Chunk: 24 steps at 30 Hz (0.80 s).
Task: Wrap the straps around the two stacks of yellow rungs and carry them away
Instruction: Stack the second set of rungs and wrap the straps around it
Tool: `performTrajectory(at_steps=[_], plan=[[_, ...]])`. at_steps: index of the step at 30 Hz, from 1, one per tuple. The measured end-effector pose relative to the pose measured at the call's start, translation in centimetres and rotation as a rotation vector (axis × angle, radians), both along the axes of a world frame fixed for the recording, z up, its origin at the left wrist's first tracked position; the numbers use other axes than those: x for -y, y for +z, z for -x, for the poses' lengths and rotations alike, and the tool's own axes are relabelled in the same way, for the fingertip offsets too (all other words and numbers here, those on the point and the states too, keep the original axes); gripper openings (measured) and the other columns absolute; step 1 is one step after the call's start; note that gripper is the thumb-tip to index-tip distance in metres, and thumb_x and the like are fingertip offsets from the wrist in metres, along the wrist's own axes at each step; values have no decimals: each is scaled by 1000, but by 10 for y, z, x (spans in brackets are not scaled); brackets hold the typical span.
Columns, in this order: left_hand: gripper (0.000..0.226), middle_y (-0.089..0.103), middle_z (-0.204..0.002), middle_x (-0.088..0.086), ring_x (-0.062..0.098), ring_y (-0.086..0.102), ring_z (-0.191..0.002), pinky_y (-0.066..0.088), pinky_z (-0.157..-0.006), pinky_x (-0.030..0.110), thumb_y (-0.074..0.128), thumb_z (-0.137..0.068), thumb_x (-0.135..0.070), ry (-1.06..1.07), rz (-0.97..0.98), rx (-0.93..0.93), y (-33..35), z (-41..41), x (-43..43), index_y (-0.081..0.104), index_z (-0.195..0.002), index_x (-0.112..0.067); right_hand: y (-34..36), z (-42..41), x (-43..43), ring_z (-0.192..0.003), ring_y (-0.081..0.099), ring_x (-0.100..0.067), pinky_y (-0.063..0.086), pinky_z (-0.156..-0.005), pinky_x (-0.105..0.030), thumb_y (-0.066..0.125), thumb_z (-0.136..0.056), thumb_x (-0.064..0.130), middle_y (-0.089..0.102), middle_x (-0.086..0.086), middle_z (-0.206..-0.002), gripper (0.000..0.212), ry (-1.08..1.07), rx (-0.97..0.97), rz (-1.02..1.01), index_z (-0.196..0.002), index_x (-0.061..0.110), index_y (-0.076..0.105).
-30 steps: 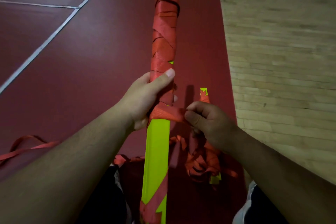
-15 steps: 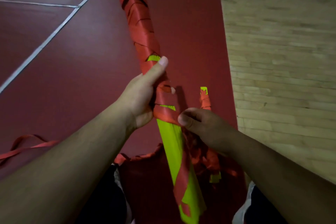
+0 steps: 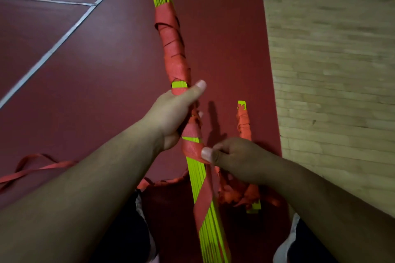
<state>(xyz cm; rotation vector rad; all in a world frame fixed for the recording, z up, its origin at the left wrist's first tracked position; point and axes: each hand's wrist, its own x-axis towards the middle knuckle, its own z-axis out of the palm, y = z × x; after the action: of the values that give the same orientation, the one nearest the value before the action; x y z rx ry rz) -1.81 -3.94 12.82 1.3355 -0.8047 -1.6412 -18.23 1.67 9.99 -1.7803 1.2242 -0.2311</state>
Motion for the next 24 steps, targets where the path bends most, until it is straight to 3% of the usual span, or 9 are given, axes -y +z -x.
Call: performTrajectory(at_steps=[2,5,7,9,14,18,19,22,24], plan=[[23,48,-82,9,21,52,-62,49,-63,33,73,-90,-22,-13,20,61,-5,0,-1,53,-99,-15,3,2,1,-48,47,0,40,-57,-25,41,-99,56,50,10,-50,54,33,-83,-27,-66,17,59],[13,54,-73,5,19,55,-56,48,-60,31,69,-90,-16,-16,5,23,-1,-2,2,57,-93,-15,4,3,1,-48,41,0,34,-57,-24,41,-103,47,47,11,-55,52,-149,173,-175,-70,11,56],[10,57,-73,5,19,57,-56,51,-57,30,67,-90,-17,-13,-25,-40,2,-4,3,58,-92,-14,6,4,0,-51,42,-8,37,-53,-24,41,-106,28,46,-2,-61,39,-188,325,-205,-79,2,54],[8,58,-73,6,20,60,-58,54,-57,29,64,-91,-18,-11,-66,-131,4,-5,3,58,-91,-13,7,4,0,-55,49,-10,42,-54,-21,43,-103,22,51,-5,-64,32,-199,401,-196,-80,2,53],[10,61,-76,7,20,68,-67,58,-66,34,54,-92,-22,3,-130,-349,8,-6,3,55,-96,-13,9,8,2,-60,49,-12,41,-58,-23,56,-84,45,56,8,-62,35,-214,437,-190,-81,10,58],[15,57,-76,7,21,61,-74,56,-73,36,51,-90,-24,-29,-99,-511,8,-11,1,59,-96,-13,8,8,1,-80,57,-27,46,-75,-43,61,-80,59,66,-30,-92,65,-221,464,-225,-101,-3,63],[20,54,-77,8,20,59,-74,56,-72,36,52,-89,-26,-31,-83,-533,8,-11,1,61,-100,-12,6,7,0,-78,59,-27,48,-73,-41,60,-79,62,66,-31,-92,69,-205,476,-238,-100,-4,63],[40,51,-72,7,16,54,-66,55,-67,32,53,-93,-44,-55,-41,-518,8,-12,3,64,-113,-12,9,3,-5,-46,52,-3,41,-45,-16,52,-86,46,60,-2,-58,51,-212,522,-252,-91,-4,61],[54,56,-70,7,16,58,-63,56,-66,32,49,-93,-61,-66,-27,-409,7,-12,5,64,-113,-13,11,-1,-7,-37,44,-2,35,-37,-16,51,-88,41,54,3,-54,45,-218,504,-203,-91,-2,62]])
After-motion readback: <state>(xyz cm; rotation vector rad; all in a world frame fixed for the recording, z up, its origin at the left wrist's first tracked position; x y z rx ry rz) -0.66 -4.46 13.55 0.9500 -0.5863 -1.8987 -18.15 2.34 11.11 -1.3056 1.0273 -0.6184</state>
